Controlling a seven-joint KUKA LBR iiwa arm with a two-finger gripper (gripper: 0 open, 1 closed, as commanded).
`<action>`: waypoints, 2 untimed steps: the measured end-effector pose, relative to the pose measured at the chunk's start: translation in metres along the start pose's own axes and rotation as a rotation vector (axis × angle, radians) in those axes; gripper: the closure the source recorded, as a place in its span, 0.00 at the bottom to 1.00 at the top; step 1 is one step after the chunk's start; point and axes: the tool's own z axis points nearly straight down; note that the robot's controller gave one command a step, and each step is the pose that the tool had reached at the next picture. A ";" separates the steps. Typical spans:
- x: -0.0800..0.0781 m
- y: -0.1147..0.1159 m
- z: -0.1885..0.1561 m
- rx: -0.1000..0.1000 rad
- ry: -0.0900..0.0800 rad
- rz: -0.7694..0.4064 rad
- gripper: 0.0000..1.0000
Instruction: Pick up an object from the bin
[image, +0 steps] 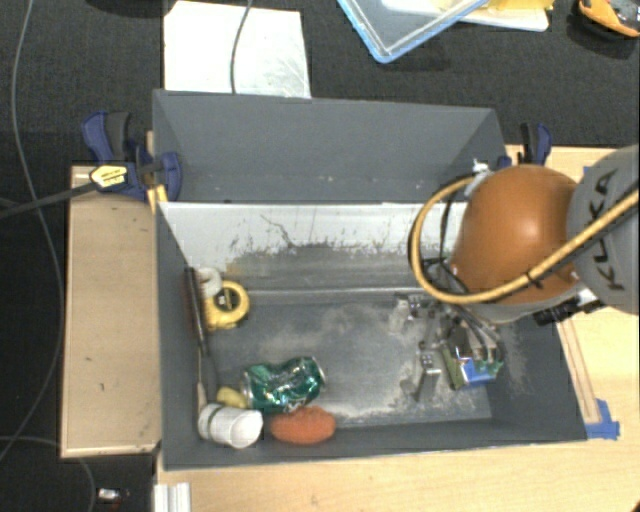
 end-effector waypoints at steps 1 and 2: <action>-0.002 0.000 -0.004 0.000 -0.008 0.001 0.00; -0.012 0.049 0.008 0.000 -0.012 -0.011 0.00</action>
Offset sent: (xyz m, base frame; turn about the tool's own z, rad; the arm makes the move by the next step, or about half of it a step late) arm 0.0138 0.0779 -0.0159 -0.0304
